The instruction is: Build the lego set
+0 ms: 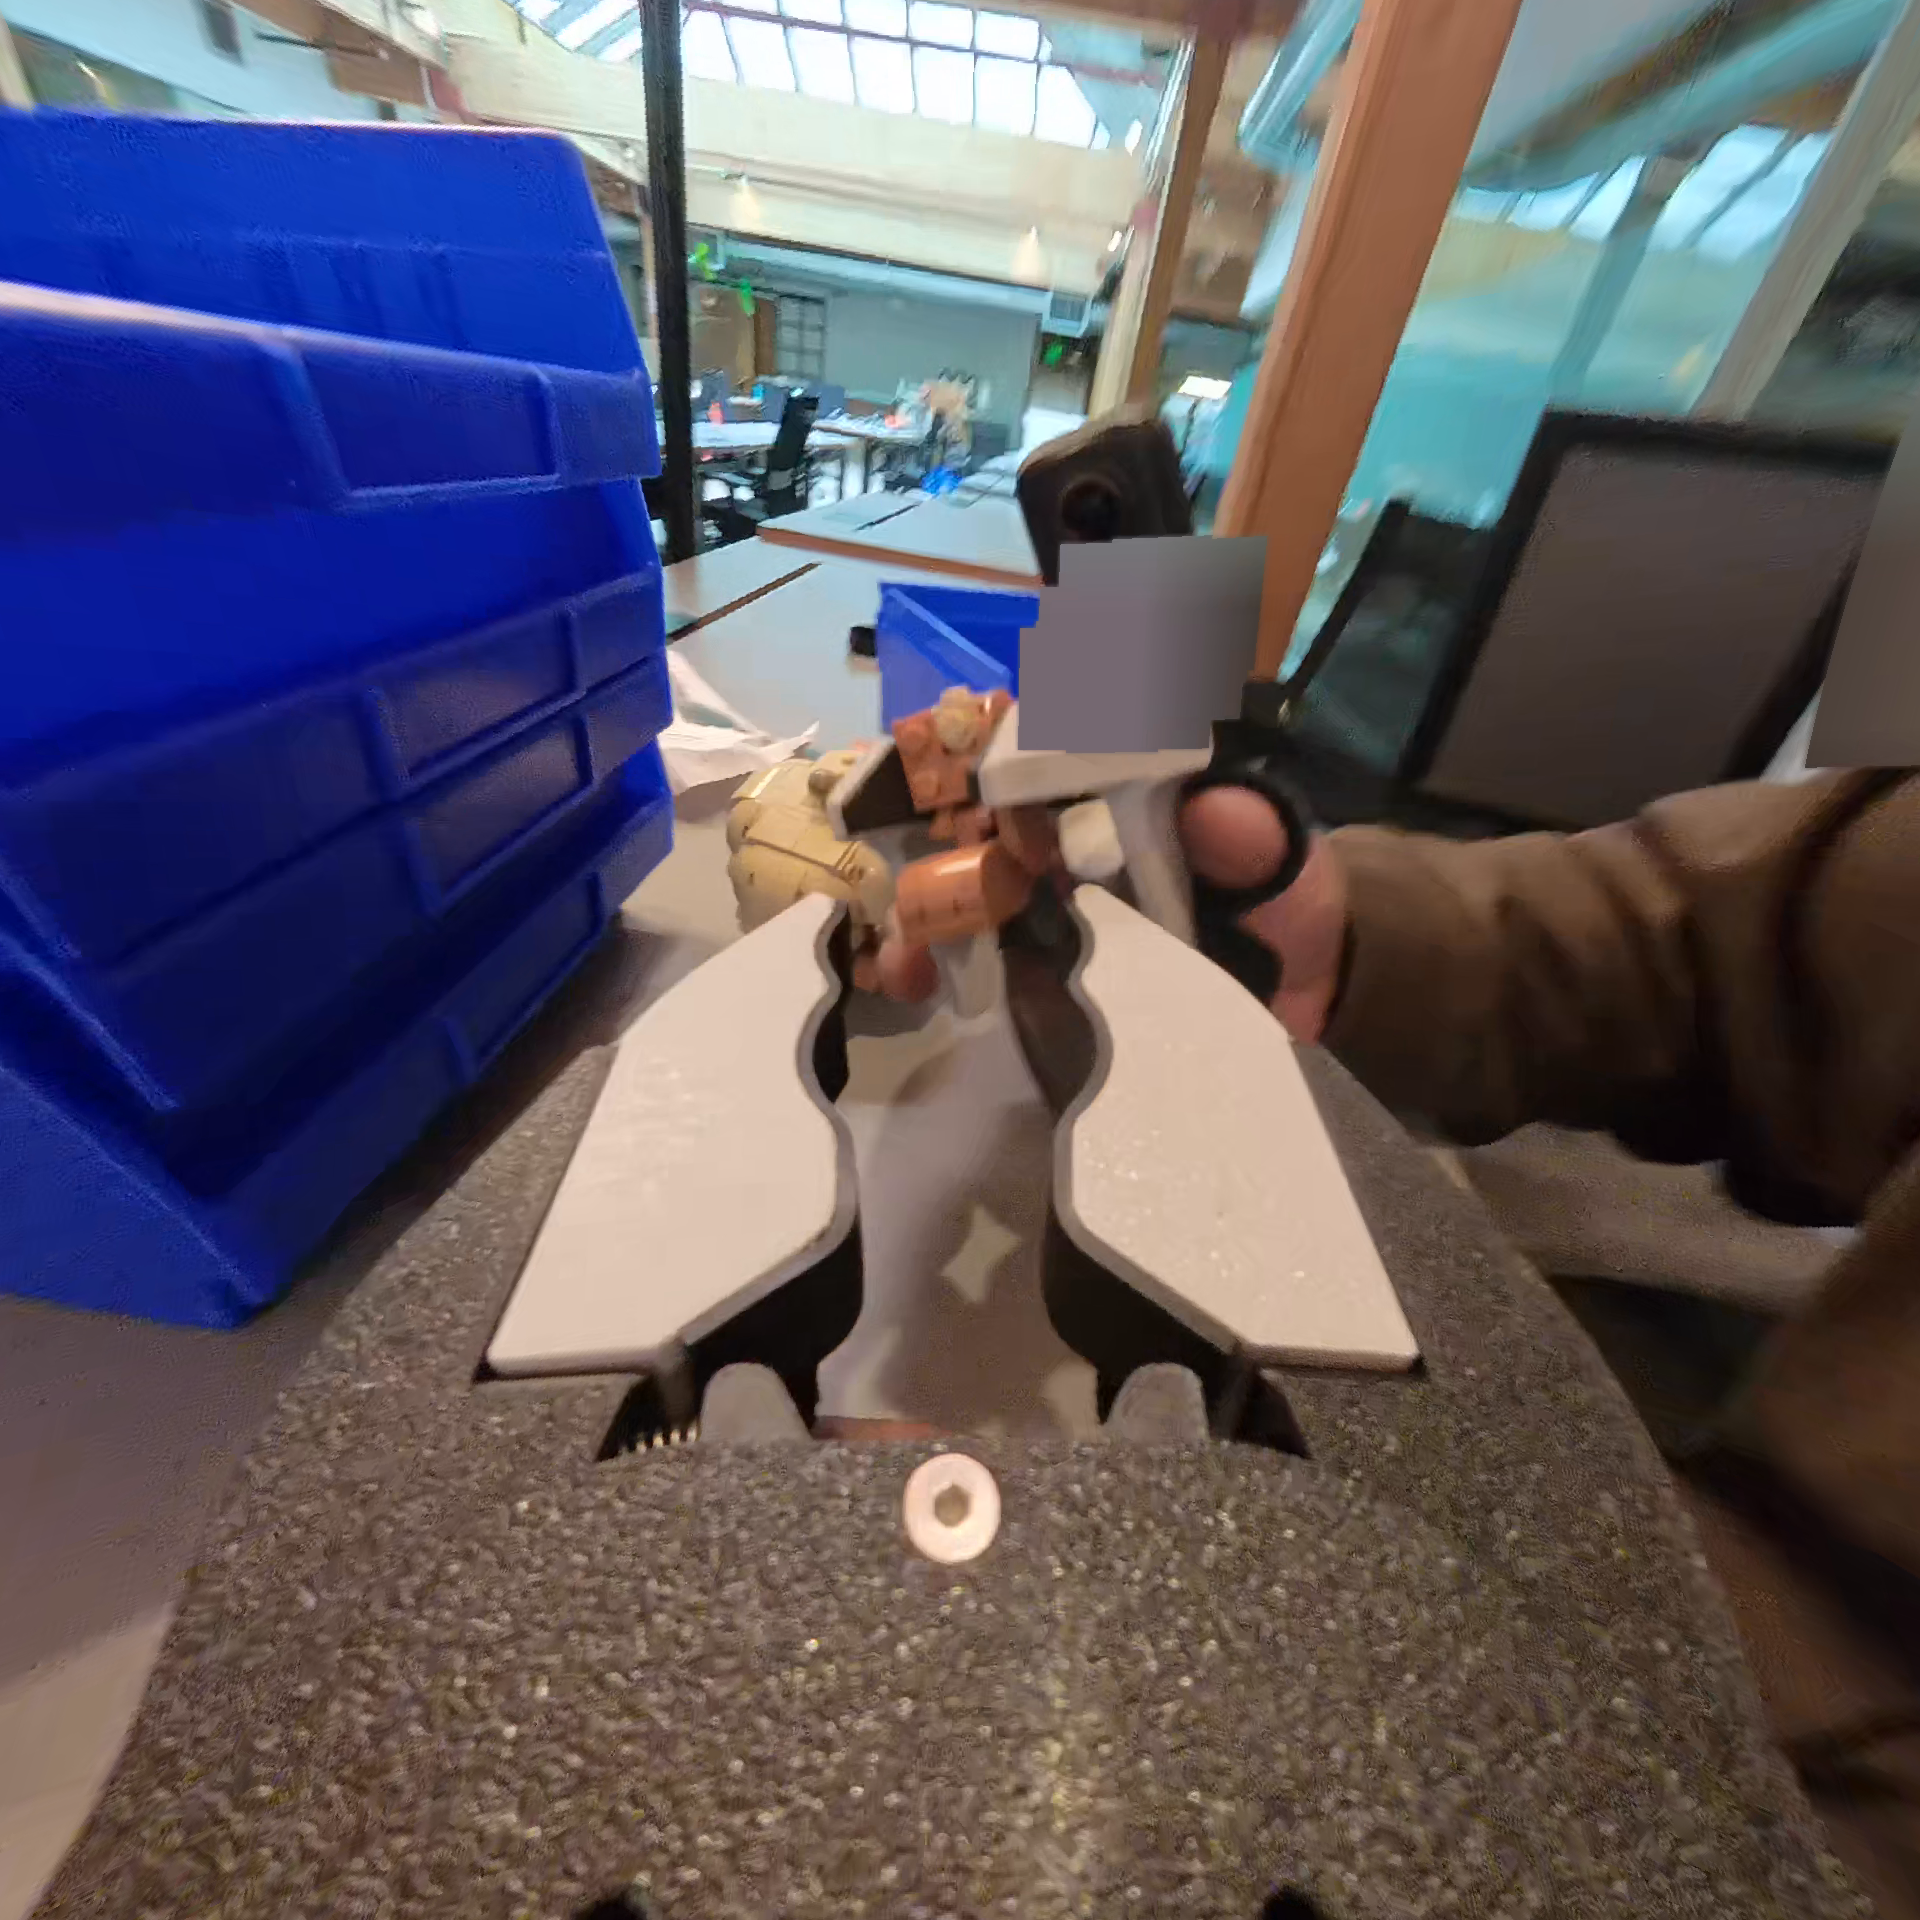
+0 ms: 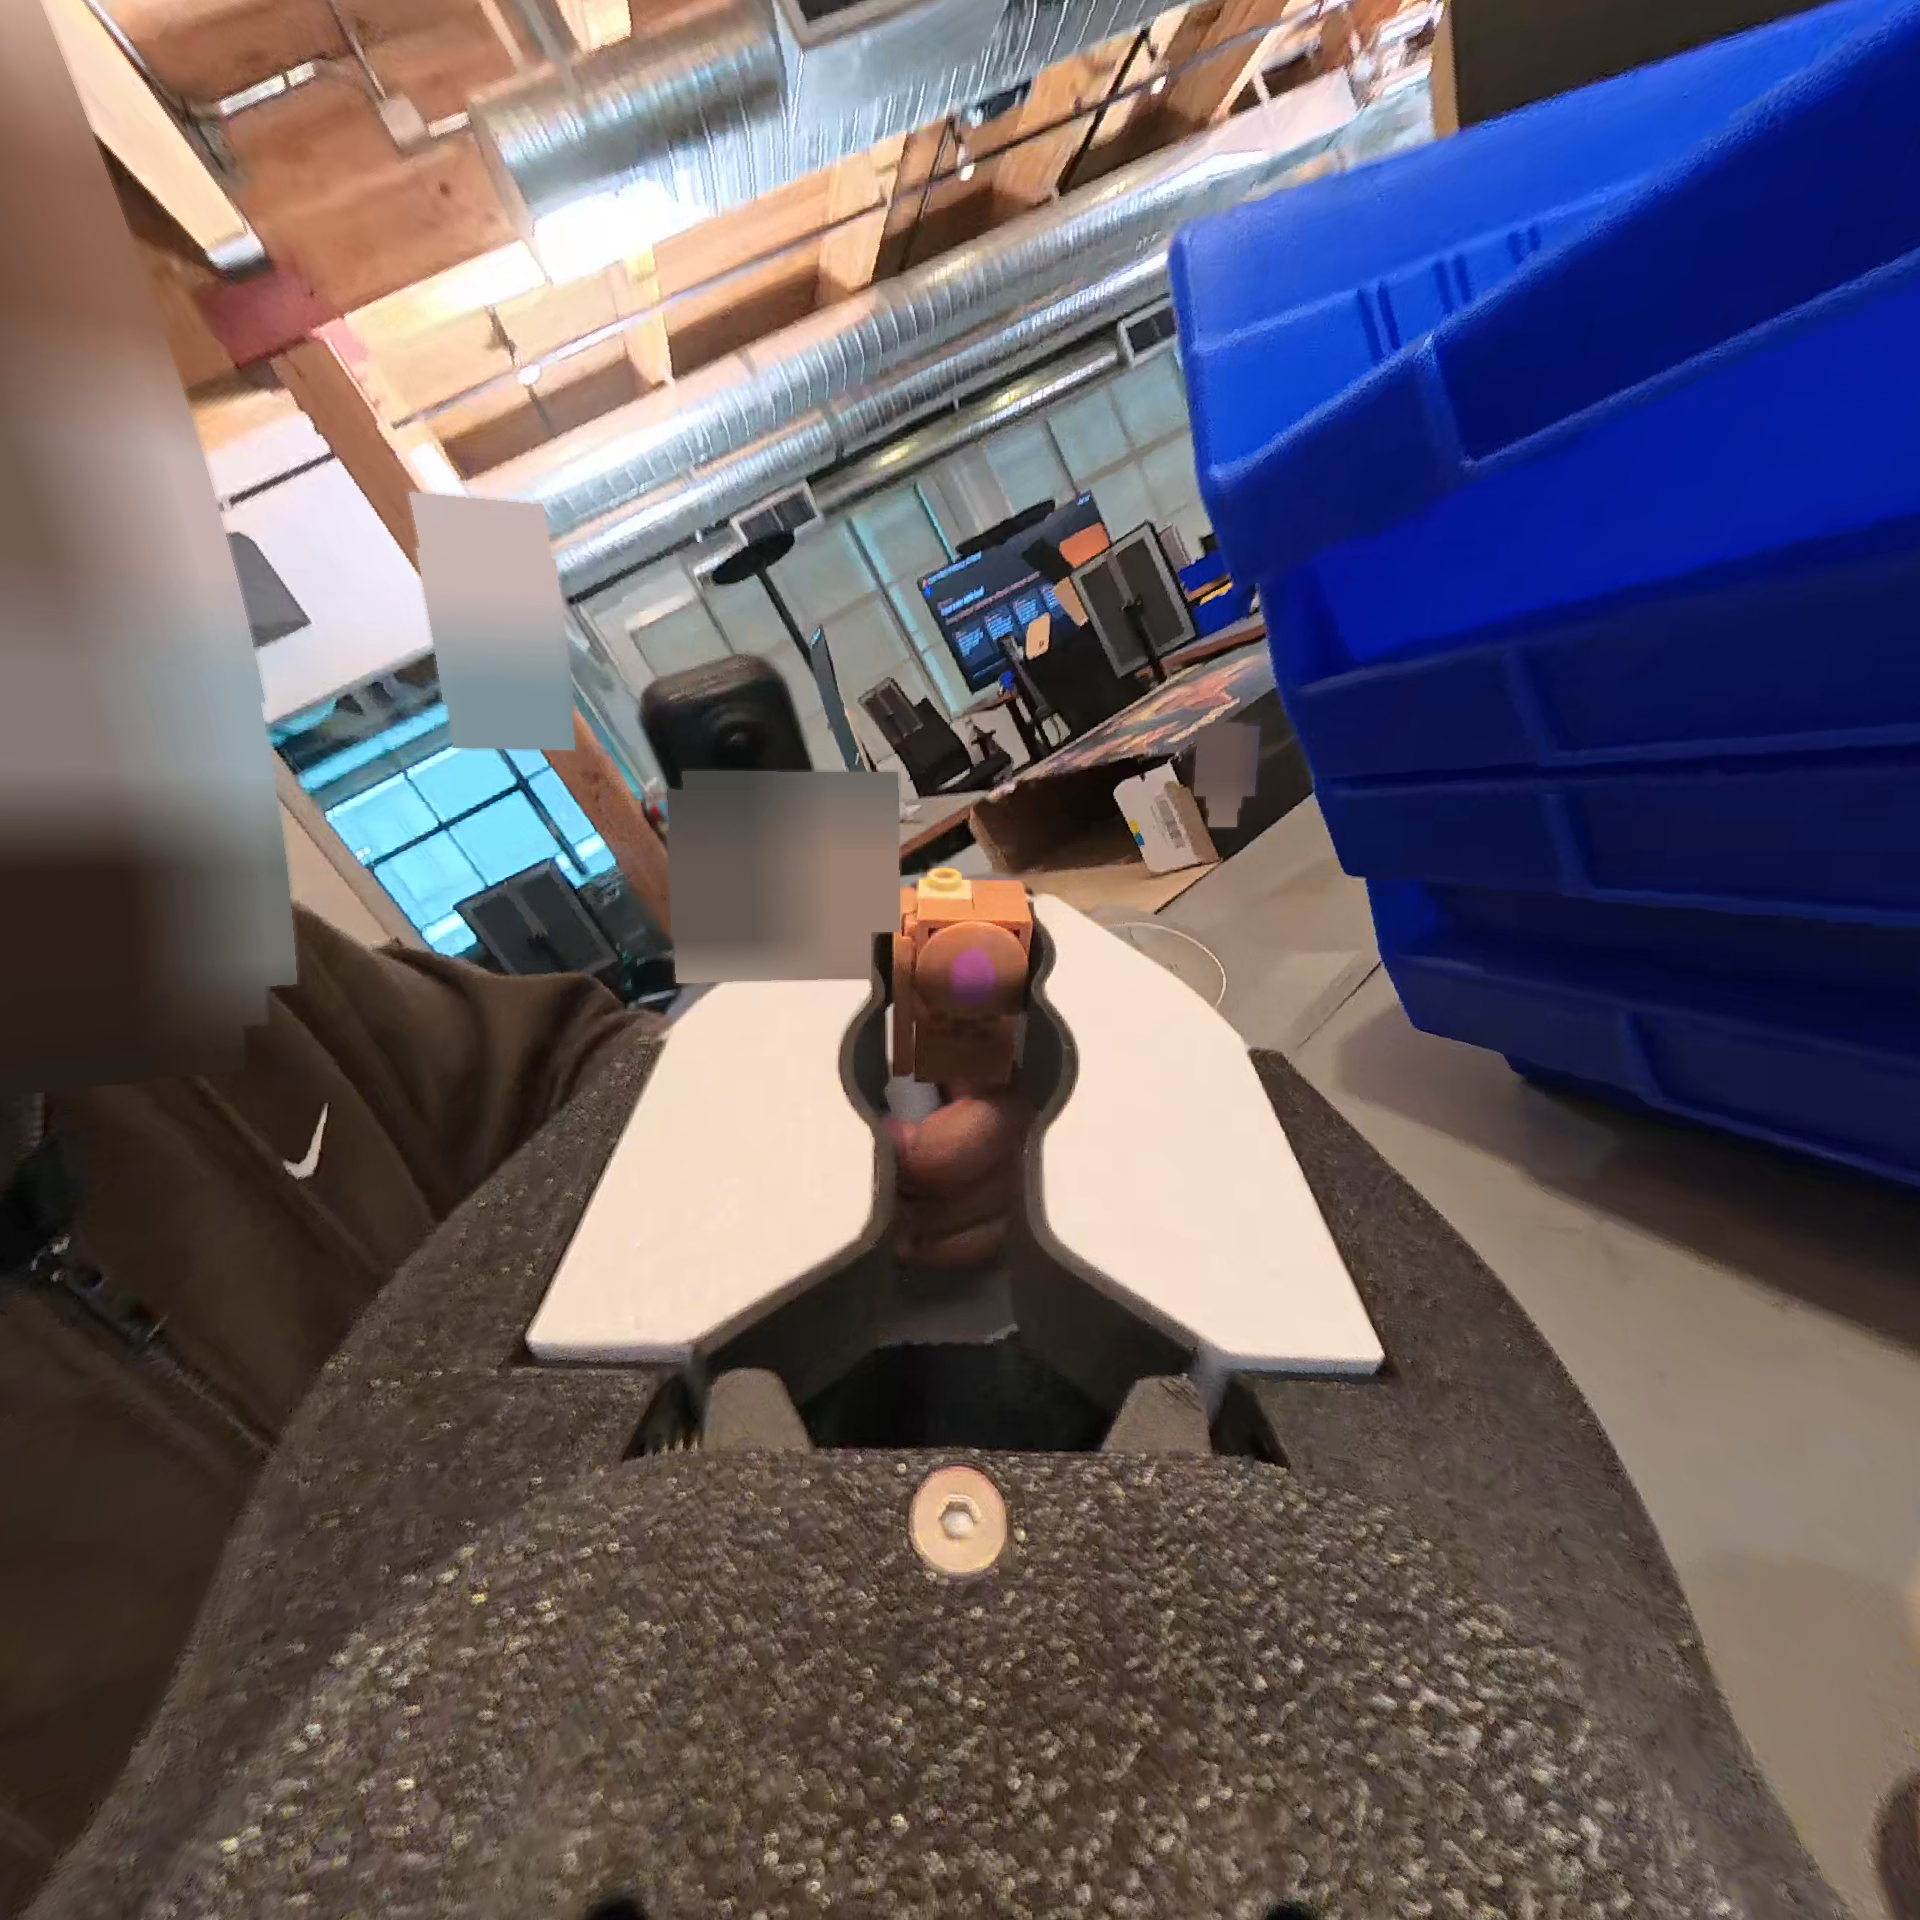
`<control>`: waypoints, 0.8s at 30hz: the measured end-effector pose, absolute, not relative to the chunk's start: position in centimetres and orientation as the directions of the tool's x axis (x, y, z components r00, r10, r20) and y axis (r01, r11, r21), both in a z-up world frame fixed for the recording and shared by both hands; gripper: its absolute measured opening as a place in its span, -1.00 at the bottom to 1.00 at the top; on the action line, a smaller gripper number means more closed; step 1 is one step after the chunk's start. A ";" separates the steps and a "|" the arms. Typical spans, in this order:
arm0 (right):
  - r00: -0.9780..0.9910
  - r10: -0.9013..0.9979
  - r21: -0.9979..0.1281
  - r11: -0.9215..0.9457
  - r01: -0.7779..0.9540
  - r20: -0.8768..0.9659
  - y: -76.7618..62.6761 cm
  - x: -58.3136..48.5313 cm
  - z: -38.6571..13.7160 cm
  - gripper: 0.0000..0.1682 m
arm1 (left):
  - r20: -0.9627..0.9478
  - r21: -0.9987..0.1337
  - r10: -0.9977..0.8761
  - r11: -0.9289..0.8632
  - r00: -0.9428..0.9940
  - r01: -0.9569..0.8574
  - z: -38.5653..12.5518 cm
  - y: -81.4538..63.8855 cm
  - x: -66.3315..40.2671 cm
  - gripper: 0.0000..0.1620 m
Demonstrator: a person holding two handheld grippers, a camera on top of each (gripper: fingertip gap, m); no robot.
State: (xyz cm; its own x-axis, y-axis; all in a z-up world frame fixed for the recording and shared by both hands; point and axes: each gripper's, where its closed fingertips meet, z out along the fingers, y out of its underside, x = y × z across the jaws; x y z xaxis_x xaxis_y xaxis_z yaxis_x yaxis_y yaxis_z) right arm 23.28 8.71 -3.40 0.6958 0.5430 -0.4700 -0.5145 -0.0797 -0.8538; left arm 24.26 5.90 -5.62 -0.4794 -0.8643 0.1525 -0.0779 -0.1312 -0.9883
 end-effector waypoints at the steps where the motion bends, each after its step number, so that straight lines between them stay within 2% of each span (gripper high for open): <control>1: 0.695 0.551 -0.862 -0.091 -0.499 -0.461 9.1 23.1 -3.6 -0.74 | 0.207 -0.978 -0.844 -0.190 -0.495 -0.086 -5.5 6.2 24.2 -0.61; 6: 0.721 0.568 -0.899 -0.083 -0.430 -0.397 10.1 22.6 -4.2 -0.74 | 0.338 -0.940 -0.773 -0.302 -0.537 -0.158 -6.1 6.7 24.3 -0.68; 9: 0.758 0.561 -0.926 -0.040 -0.376 -0.333 9.9 22.0 -4.0 -0.74 | 0.319 -0.947 -0.770 -0.284 -0.553 -0.152 -6.0 6.6 23.8 -0.69; 17: 0.902 0.430 -0.998 0.045 -0.037 -0.014 9.2 20.6 -5.4 -0.63 | -0.076 -0.991 -0.902 0.116 -0.425 -0.069 -7.2 6.8 21.3 -0.76; 24: 0.925 0.380 -0.997 0.067 -0.023 0.004 9.3 21.6 -5.2 -0.65 | -0.333 -0.934 -0.911 0.354 -0.244 -0.046 -7.2 8.7 21.5 -0.77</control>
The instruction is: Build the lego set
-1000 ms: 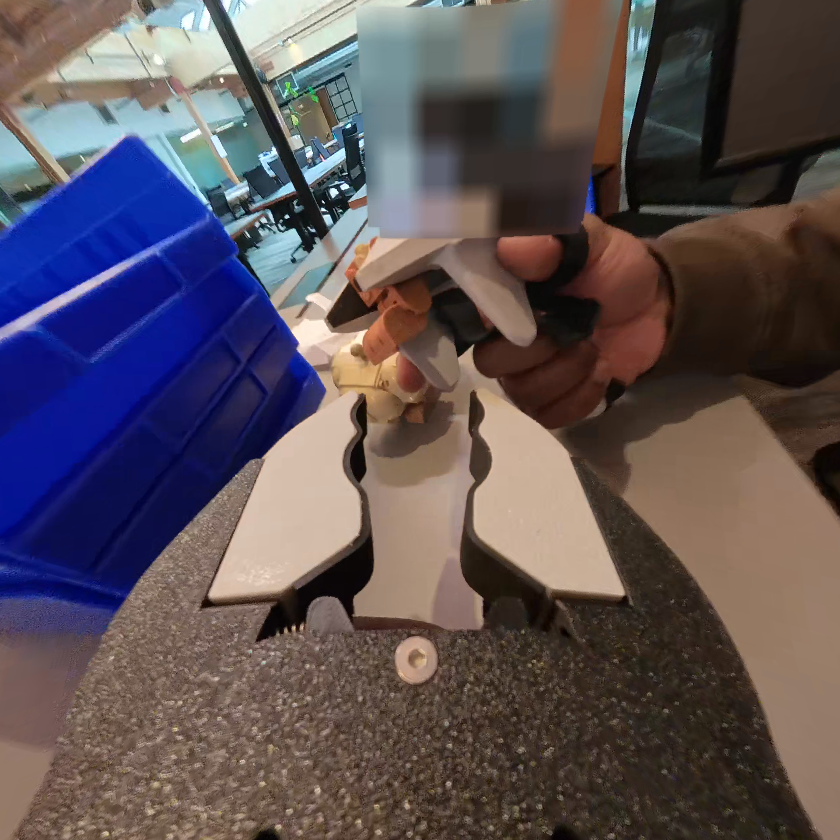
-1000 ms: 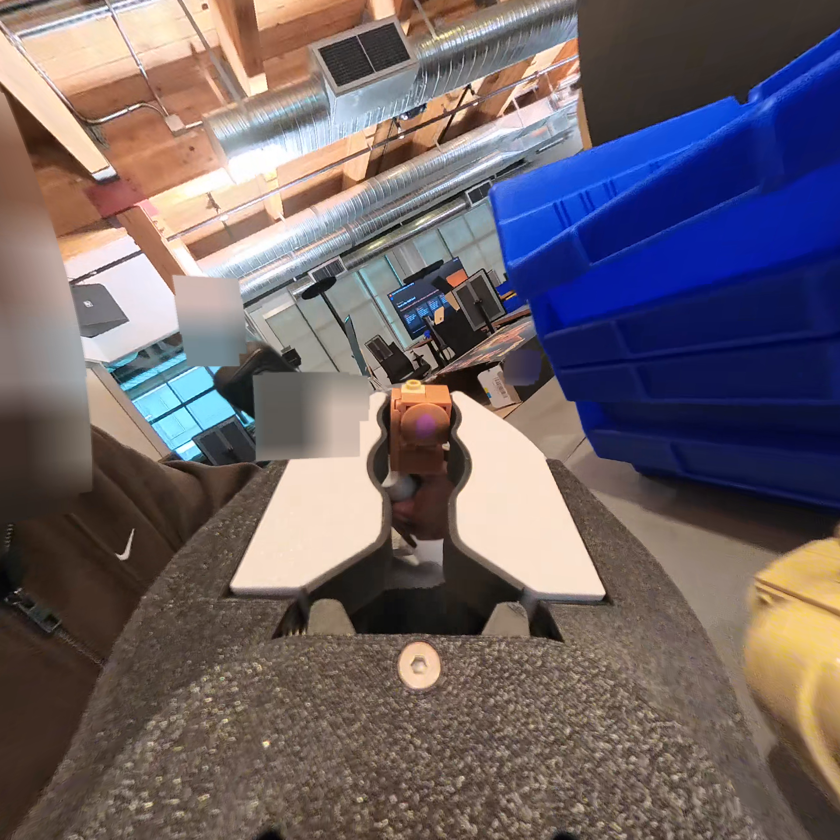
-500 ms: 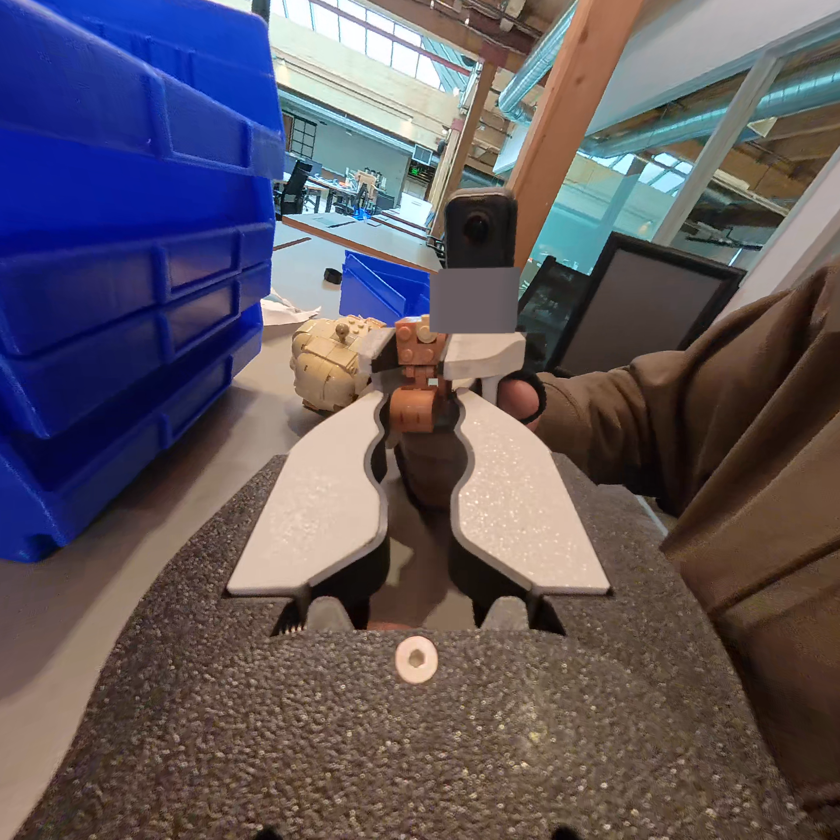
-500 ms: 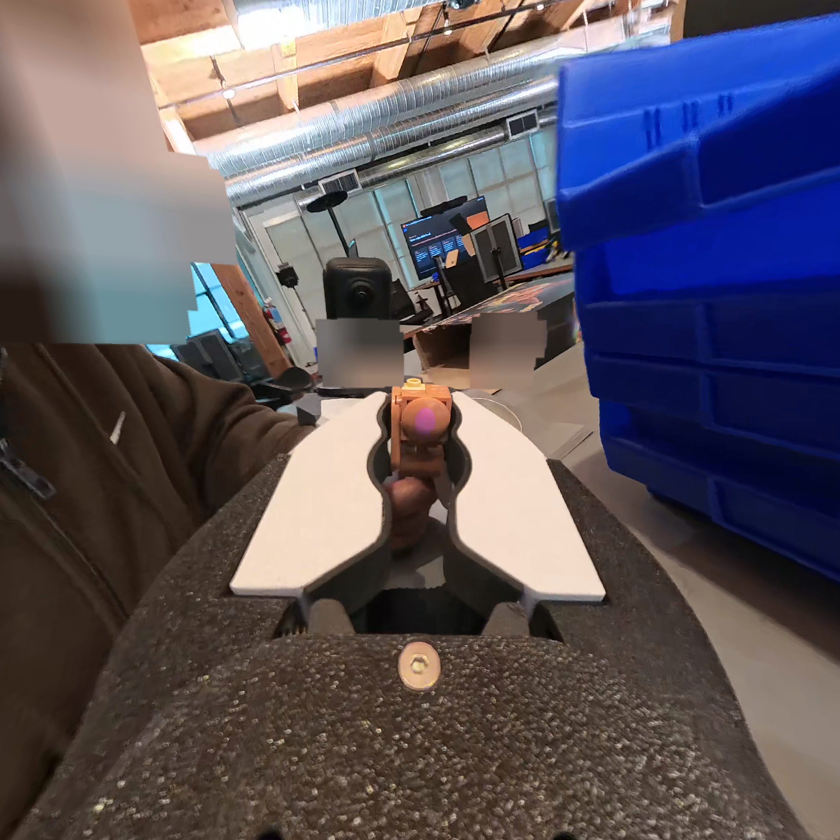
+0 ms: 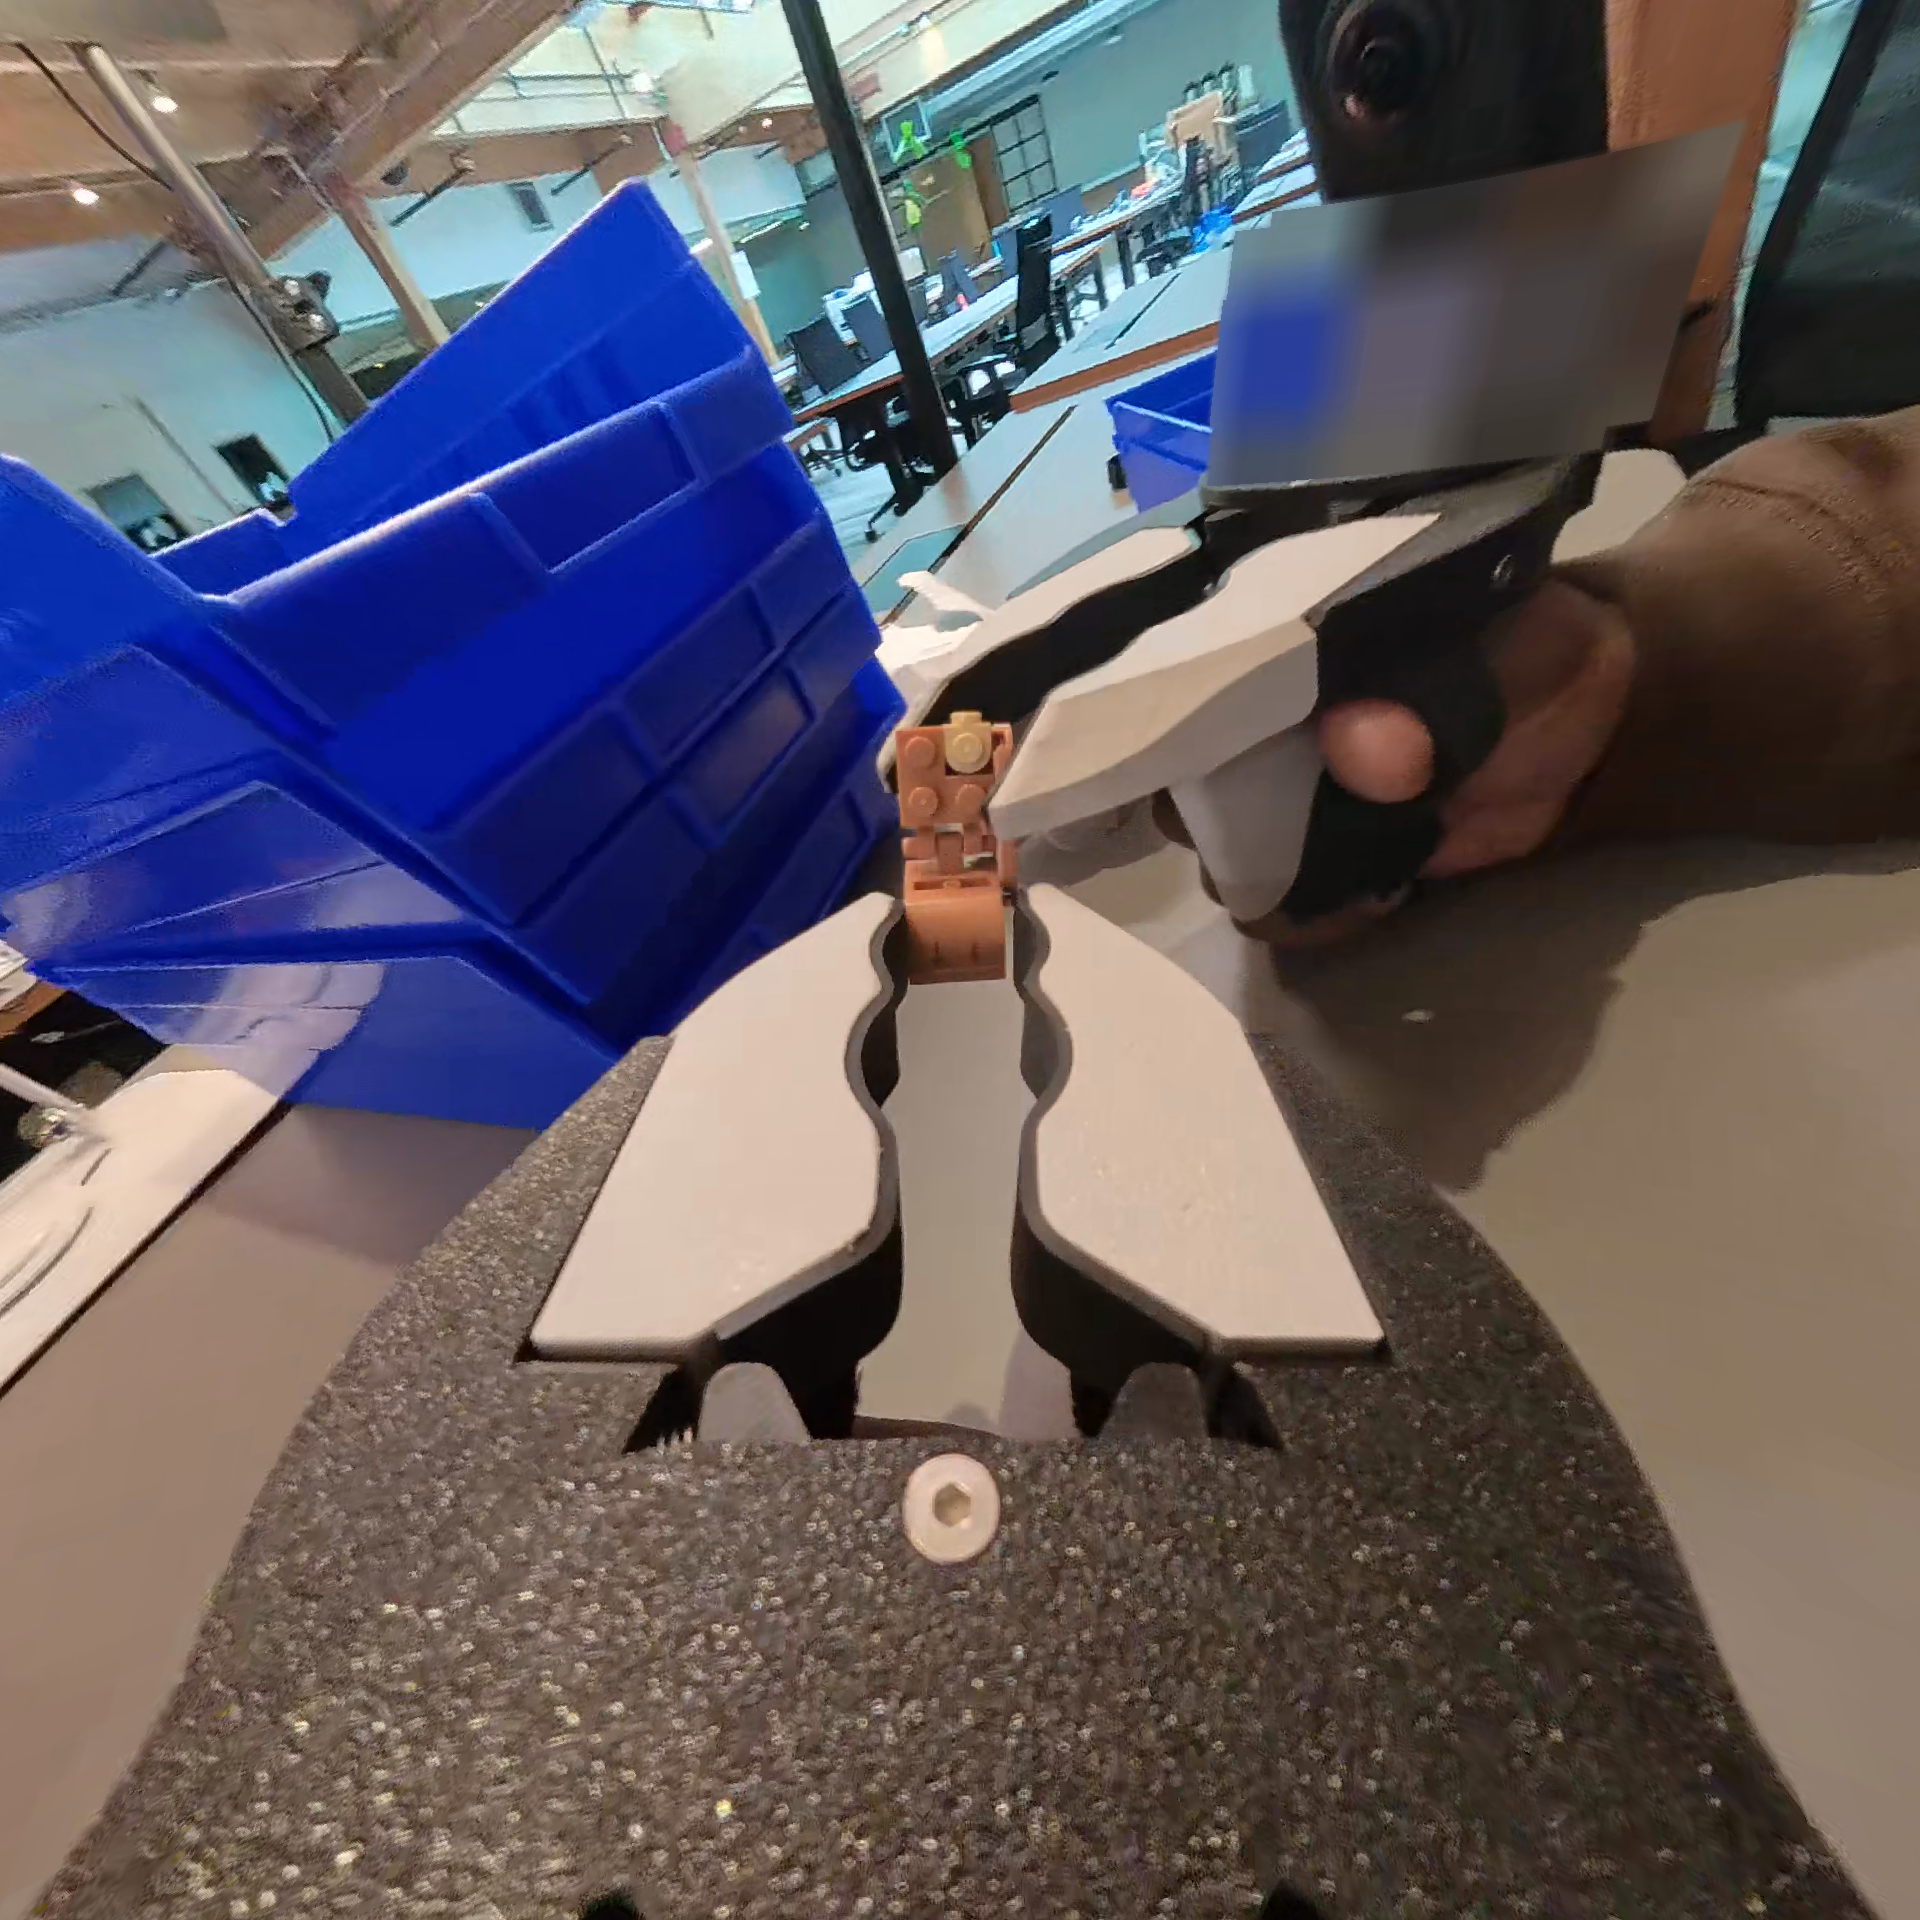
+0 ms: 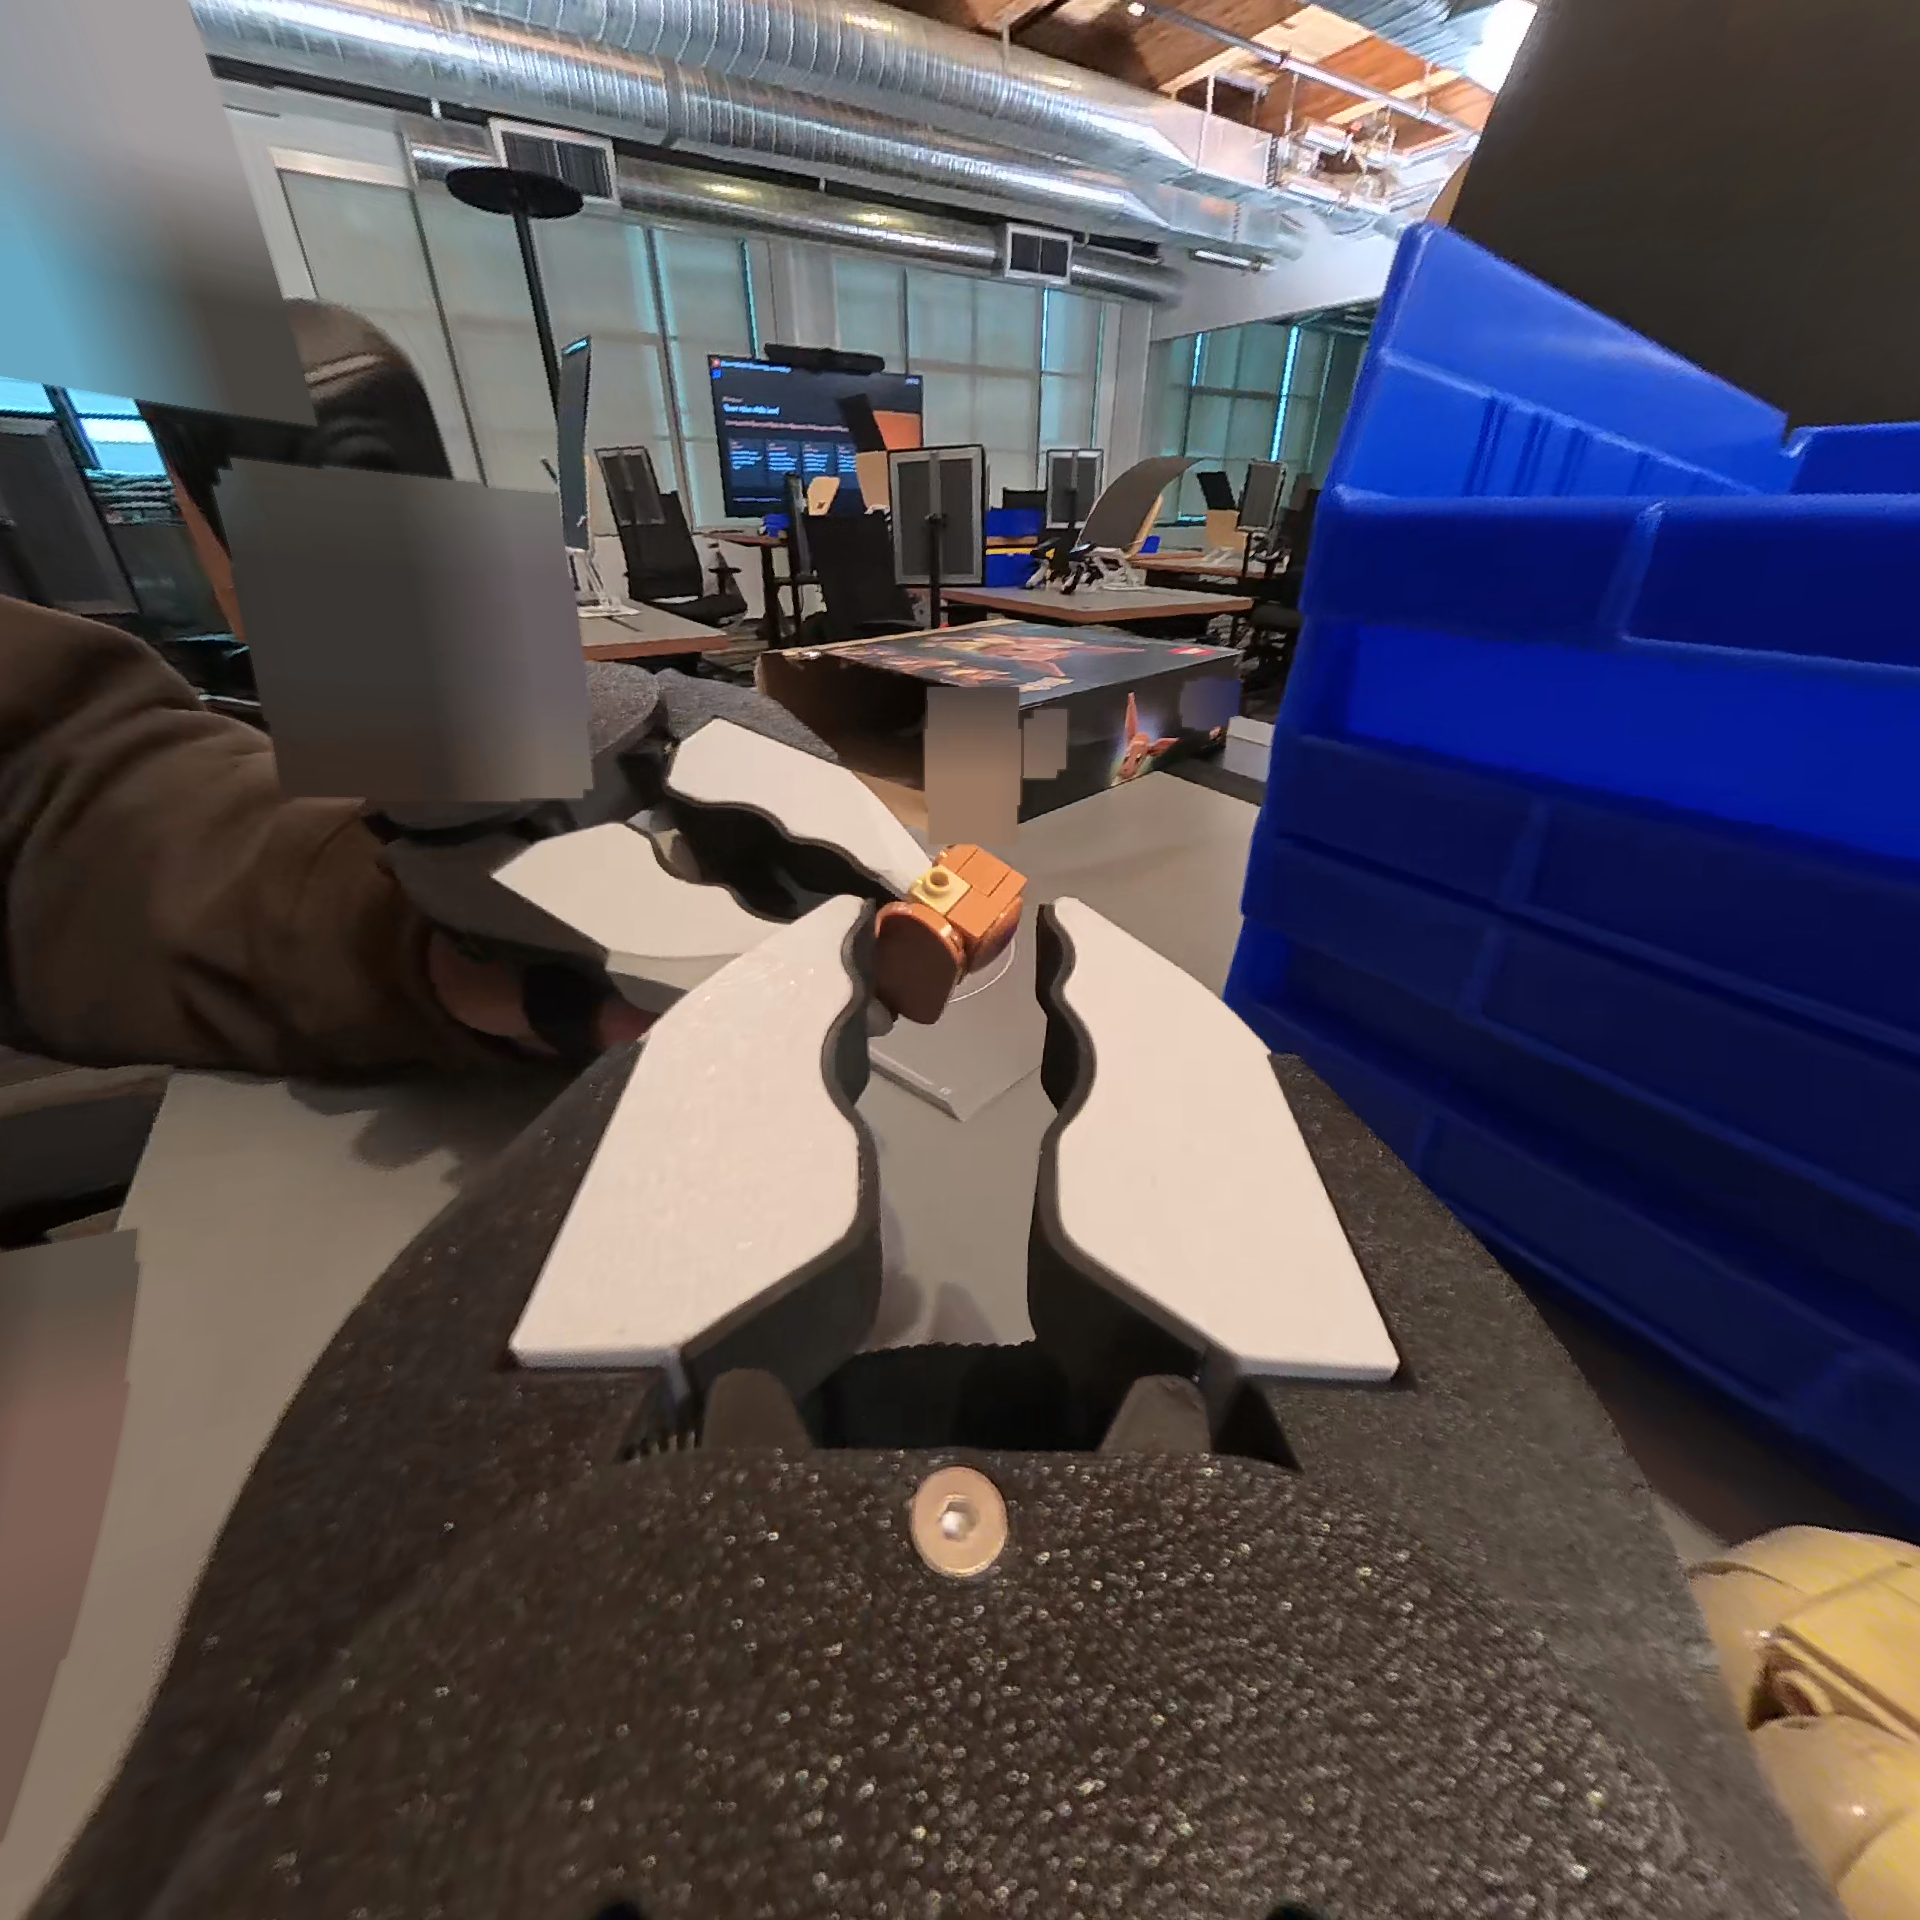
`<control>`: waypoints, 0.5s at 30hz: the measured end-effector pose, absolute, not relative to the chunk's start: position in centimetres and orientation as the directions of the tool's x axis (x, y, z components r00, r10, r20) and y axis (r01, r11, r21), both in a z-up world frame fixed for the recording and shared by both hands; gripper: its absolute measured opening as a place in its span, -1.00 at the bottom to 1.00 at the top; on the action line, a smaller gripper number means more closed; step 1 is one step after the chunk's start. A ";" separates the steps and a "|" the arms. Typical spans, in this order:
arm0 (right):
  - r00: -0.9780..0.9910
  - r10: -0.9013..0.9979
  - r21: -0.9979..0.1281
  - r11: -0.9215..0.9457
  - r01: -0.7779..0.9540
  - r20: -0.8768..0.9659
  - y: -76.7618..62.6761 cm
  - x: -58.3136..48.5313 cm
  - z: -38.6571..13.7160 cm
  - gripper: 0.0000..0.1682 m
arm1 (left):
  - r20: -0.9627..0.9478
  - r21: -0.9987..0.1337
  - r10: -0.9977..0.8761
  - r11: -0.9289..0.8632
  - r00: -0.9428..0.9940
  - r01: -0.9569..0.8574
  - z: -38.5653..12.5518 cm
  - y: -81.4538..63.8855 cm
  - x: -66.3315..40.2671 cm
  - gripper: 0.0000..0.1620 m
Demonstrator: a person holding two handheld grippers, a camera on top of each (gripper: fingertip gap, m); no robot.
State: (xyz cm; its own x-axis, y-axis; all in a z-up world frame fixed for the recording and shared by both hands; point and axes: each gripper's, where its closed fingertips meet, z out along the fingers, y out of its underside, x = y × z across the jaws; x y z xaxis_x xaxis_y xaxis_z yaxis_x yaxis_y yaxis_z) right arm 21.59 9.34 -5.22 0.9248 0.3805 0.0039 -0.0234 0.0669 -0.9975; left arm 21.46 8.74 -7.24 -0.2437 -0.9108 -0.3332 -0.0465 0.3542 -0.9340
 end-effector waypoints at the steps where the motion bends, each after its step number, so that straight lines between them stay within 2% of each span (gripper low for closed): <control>1: 0.927 0.374 -0.997 0.073 -0.017 0.011 9.4 21.7 -5.2 -0.66 | -0.331 -0.935 -0.914 0.350 -0.234 -0.047 -7.3 9.0 21.5 -0.77; 5: 0.951 0.302 -0.997 0.068 0.039 0.057 10.1 22.4 -5.4 -0.69 | -0.281 -0.954 -0.943 0.295 -0.176 -0.059 -7.0 10.6 21.7 -0.77; 8: 0.977 0.056 -0.979 0.013 0.205 0.205 11.4 25.2 -5.8 -0.80 | -0.243 -0.966 -0.963 0.252 -0.119 -0.065 -6.7 12.0 21.7 -0.77; 12: 0.811 -0.160 -0.813 -0.285 0.509 0.563 13.2 28.6 -5.4 -0.95 | -0.236 -0.971 -0.970 0.238 -0.065 -0.035 -5.8 12.9 21.4 -0.77; 15: 0.766 -0.116 -0.693 -0.526 0.492 0.632 14.3 29.9 -7.3 -1.00 | -0.255 -0.967 -0.966 0.255 -0.041 -0.016 -5.3 13.0 20.9 -0.77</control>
